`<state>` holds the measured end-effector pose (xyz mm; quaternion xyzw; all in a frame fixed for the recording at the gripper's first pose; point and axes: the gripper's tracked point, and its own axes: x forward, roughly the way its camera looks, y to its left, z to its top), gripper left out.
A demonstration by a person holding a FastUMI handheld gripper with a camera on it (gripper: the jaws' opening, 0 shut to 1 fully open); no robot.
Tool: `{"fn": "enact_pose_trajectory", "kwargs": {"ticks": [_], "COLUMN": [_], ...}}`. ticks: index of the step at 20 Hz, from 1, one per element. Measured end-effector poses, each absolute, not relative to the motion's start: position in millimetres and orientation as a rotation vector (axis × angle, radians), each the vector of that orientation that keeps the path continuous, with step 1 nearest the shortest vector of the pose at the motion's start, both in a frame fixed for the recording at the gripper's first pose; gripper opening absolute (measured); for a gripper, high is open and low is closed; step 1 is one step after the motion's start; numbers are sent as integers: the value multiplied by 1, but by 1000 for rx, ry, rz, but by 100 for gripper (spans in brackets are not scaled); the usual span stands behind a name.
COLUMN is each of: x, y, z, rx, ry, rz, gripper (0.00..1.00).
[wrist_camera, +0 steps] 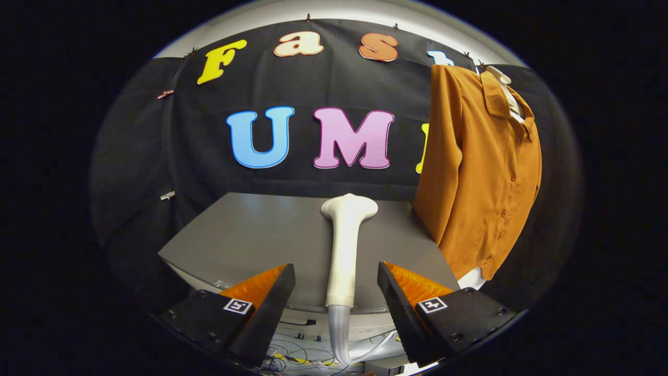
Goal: Iron the clothes twice with a garment steamer, once on the left side and once on the right side.
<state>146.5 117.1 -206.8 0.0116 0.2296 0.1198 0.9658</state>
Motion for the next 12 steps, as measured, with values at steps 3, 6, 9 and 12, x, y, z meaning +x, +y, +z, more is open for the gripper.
{"fn": "enact_pose_trajectory", "kwargs": {"ticks": [3, 6, 9, 12], "x": [166, 179, 184, 180], "y": [124, 127, 118, 115], "z": [-225, -244, -259, -250], "rx": [-8, -34, -57, -84], "ry": [498, 528, 540, 530], "rz": [223, 200, 158, 151], "gripper": [99, 95, 63, 45]}}
